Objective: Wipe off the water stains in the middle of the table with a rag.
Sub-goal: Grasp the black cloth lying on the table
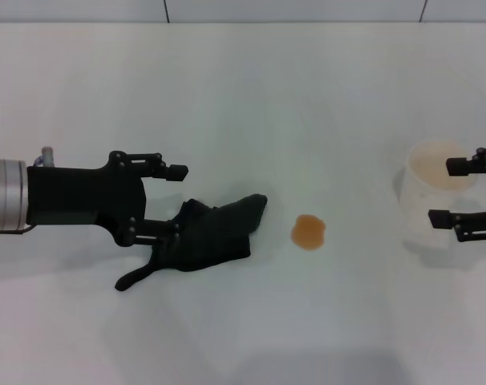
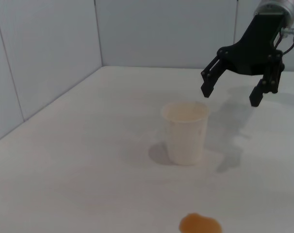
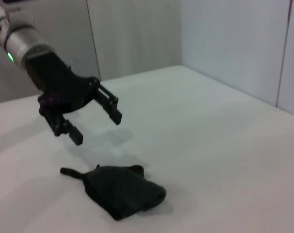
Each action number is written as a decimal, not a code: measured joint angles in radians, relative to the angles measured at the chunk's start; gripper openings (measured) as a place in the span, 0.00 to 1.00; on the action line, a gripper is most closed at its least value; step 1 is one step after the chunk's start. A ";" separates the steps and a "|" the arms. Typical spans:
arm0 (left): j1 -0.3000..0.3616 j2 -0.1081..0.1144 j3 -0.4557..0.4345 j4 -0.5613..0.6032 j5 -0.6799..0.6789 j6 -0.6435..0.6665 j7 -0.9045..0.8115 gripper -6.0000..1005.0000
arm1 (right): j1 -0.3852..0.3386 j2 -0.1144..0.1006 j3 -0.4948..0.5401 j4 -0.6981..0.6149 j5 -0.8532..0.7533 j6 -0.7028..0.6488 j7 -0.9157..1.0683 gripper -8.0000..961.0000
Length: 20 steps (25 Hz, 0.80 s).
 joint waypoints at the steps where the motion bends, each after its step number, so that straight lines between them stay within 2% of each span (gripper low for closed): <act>1: -0.002 0.000 0.000 0.000 0.000 0.000 -0.002 0.76 | 0.002 0.000 -0.013 -0.006 -0.008 0.008 0.009 0.88; 14: -0.014 0.001 0.000 -0.001 0.000 -0.008 -0.005 0.76 | 0.025 0.000 -0.094 -0.017 -0.012 0.056 0.052 0.88; 17: -0.018 0.013 0.000 0.002 0.002 -0.009 -0.038 0.76 | 0.026 0.000 -0.114 -0.028 -0.011 0.058 0.064 0.88; 20: -0.040 0.042 0.000 0.002 0.016 -0.009 -0.098 0.76 | 0.026 0.001 -0.142 -0.038 0.005 0.066 0.066 0.88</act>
